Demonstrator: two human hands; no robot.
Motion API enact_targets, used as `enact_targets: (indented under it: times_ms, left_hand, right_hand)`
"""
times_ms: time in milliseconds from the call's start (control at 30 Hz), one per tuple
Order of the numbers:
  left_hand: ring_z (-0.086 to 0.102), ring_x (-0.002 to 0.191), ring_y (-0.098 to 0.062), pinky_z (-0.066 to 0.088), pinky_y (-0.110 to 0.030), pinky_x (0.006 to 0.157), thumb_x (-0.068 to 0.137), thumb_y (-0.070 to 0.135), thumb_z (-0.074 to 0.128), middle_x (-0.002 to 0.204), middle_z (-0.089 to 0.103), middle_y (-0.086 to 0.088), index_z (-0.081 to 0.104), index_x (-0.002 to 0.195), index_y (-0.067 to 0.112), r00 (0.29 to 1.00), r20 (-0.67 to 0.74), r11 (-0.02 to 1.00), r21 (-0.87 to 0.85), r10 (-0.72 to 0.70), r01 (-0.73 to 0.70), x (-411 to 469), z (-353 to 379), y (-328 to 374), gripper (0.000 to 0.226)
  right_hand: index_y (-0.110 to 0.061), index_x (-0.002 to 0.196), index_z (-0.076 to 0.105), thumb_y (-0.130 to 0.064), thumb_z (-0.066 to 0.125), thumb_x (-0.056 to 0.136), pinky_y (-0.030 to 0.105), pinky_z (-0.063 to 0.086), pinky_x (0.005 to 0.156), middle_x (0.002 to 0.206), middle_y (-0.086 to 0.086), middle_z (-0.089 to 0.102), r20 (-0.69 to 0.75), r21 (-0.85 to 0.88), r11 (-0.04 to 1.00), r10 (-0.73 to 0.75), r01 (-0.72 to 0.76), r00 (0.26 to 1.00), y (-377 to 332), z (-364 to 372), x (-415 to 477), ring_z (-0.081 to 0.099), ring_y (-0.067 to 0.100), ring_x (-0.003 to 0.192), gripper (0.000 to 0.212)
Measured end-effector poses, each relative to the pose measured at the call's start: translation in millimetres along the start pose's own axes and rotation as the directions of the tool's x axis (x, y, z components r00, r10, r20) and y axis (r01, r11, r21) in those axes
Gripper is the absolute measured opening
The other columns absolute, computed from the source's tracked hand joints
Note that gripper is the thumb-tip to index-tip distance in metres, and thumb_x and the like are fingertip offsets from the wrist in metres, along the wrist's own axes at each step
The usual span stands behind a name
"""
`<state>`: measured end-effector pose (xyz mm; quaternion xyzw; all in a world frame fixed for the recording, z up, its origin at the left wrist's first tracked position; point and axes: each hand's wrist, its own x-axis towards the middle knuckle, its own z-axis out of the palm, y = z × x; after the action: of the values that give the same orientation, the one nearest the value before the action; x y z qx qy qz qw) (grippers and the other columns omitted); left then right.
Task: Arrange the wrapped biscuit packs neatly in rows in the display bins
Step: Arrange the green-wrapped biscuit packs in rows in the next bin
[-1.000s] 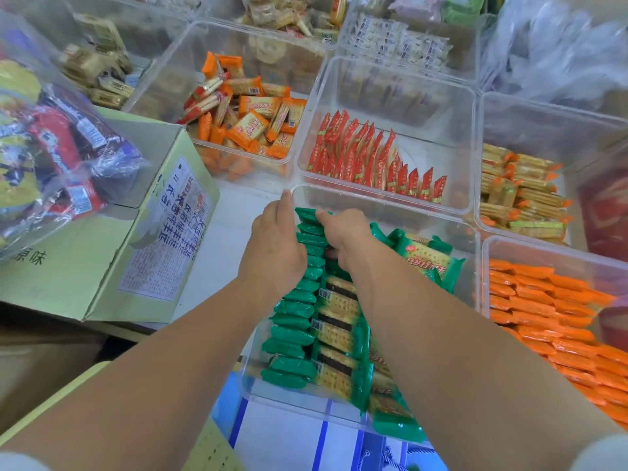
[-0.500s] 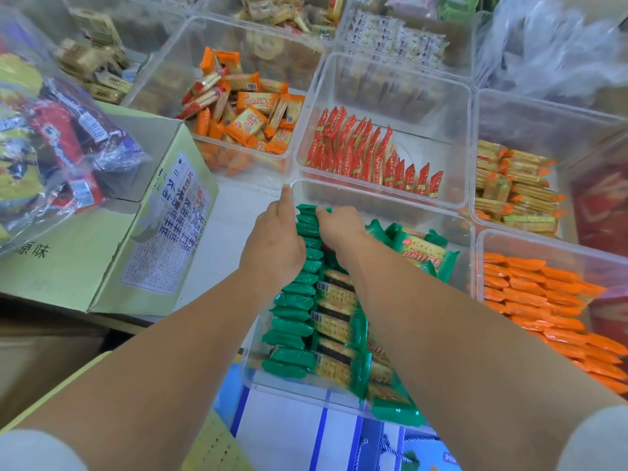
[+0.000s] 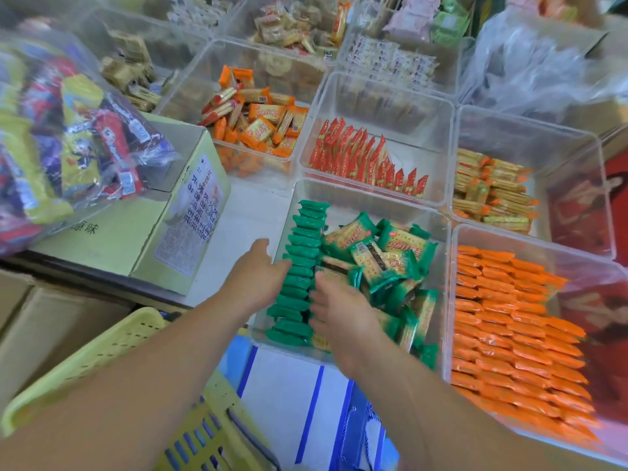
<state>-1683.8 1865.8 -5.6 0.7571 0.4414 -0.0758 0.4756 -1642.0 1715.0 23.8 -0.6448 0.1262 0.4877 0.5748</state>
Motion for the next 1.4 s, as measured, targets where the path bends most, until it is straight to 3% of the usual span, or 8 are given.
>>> enact_targets:
  times_ms: [133, 267, 600, 667, 800, 933, 1133, 1400]
  left_hand:
    - [0.061, 0.095, -0.023, 0.053, -0.037, 0.085, 0.096, 0.031, 0.055, 0.092, 0.058, 0.007, 0.029, 0.154, 0.021, 0.99, 0.111, 0.993, -0.063, -0.091, 0.098, -40.1, -5.8, -20.4, 0.064]
    - [0.06, 0.076, -0.02, 0.049, -0.032, 0.058, 0.094, 0.024, 0.049, 0.095, 0.06, -0.001, 0.036, 0.145, 0.029, 0.991, 0.119, 0.998, -0.003, -0.059, 0.059, -61.9, -1.0, -27.3, 0.053]
    - [0.057, 0.116, -0.029, 0.049, -0.041, 0.094, 0.098, 0.022, 0.049, 0.141, 0.049, -0.007, 0.006, 0.16, 0.022, 0.993, 0.079, 0.982, 0.16, 0.089, -0.101, -68.0, 11.7, -45.6, 0.075]
    - [0.049, 0.126, -0.029, 0.045, -0.042, 0.099, 0.096, 0.026, 0.055, 0.155, 0.032, -0.007, -0.008, 0.16, 0.024, 0.987, 0.109, 0.97, 0.202, 0.116, -0.136, -71.3, 15.8, -52.0, 0.09]
    - [0.019, 0.149, -0.036, 0.02, -0.053, 0.118, 0.09, 0.044, 0.059, 0.165, 0.008, -0.013, 0.005, 0.16, 0.021, 0.912, 0.015, 0.64, 0.708, 0.411, -0.3, -74.9, 24.2, -53.9, 0.091]
    - [0.005, 0.154, -0.027, -0.003, -0.061, 0.118, 0.101, 0.048, 0.031, 0.167, 0.014, -0.002, 0.041, 0.149, 0.033, 0.75, 0.353, 0.324, 0.739, 0.56, -0.59, -70.0, 35.7, -51.2, 0.051]
    - [0.009, 0.154, -0.024, -0.028, -0.053, 0.113, 0.092, 0.059, -0.003, 0.167, 0.015, 0.008, 0.057, 0.137, 0.036, 0.807, 0.424, 0.295, 0.776, 0.411, -0.558, -66.8, 36.5, -50.6, 0.079]
    - [0.033, 0.142, -0.02, -0.01, -0.054, 0.119, 0.092, 0.052, 0.043, 0.15, 0.042, 0.009, 0.045, 0.138, 0.032, 0.867, 0.326, 0.464, 0.744, 0.377, -0.481, -71.0, 38.3, -31.5, 0.05]
  right_hand:
    - [-0.026, 0.133, 0.062, -0.061, 0.054, 0.094, 0.051, 0.042, 0.11, 0.13, 0.004, 0.066, 0.013, -0.046, 0.99, 0.131, -0.13, 0.991, 19.8, 4.0, -2.0, 0.061, 0.03, 0.121, 0.052]
    - [-0.018, 0.141, 0.054, -0.07, 0.049, 0.092, 0.051, 0.044, 0.108, 0.133, 0.011, 0.061, -0.063, -0.147, 0.974, 0.167, -0.175, 0.984, 16.6, 7.5, 6.8, 0.058, 0.035, 0.121, 0.071]
    - [-0.023, 0.104, 0.063, -0.058, 0.049, 0.099, 0.027, 0.057, 0.064, 0.085, 0.002, 0.074, 0.05, -0.079, 0.989, 0.13, -0.126, 0.99, 15.8, 8.2, 6.7, 0.073, 0.019, 0.076, 0.037]
    - [-0.021, 0.116, 0.062, -0.046, 0.055, 0.101, 0.038, 0.059, 0.081, 0.099, 0.012, 0.071, 0.056, -0.268, 0.963, 0.051, -0.034, 0.997, 12.7, 1.1, 2.2, 0.071, 0.026, 0.091, 0.029]
    - [-0.022, 0.139, 0.057, -0.044, 0.07, 0.09, 0.042, 0.048, 0.106, 0.133, 0.003, 0.064, 0.128, -0.779, 0.513, -0.433, 0.36, 0.892, -0.2, -25.3, -3.5, 0.06, 0.02, 0.119, 0.055]
    - [-0.045, 0.154, 0.024, -0.07, 0.071, 0.073, 0.051, 0.015, 0.121, 0.167, 0.001, 0.002, 0.267, -0.959, -0.055, -0.5, 0.277, 0.824, 0.2, -51.6, 1.0, -0.001, 0.026, 0.153, 0.098]
    - [-0.047, 0.155, 0.02, -0.063, 0.076, 0.074, 0.057, 0.023, 0.119, 0.166, -0.001, -0.024, 0.326, -0.944, -0.149, -0.294, 0.294, 0.898, 10.0, -75.1, 12.4, -0.016, 0.025, 0.154, 0.1]
    - [-0.04, 0.141, 0.047, -0.041, 0.079, 0.08, 0.041, 0.048, 0.103, 0.157, -0.004, 0.018, 0.319, -0.947, -0.093, -0.39, 0.307, 0.864, 13.5, -99.2, 8.8, 0.051, 0.027, 0.125, 0.068]
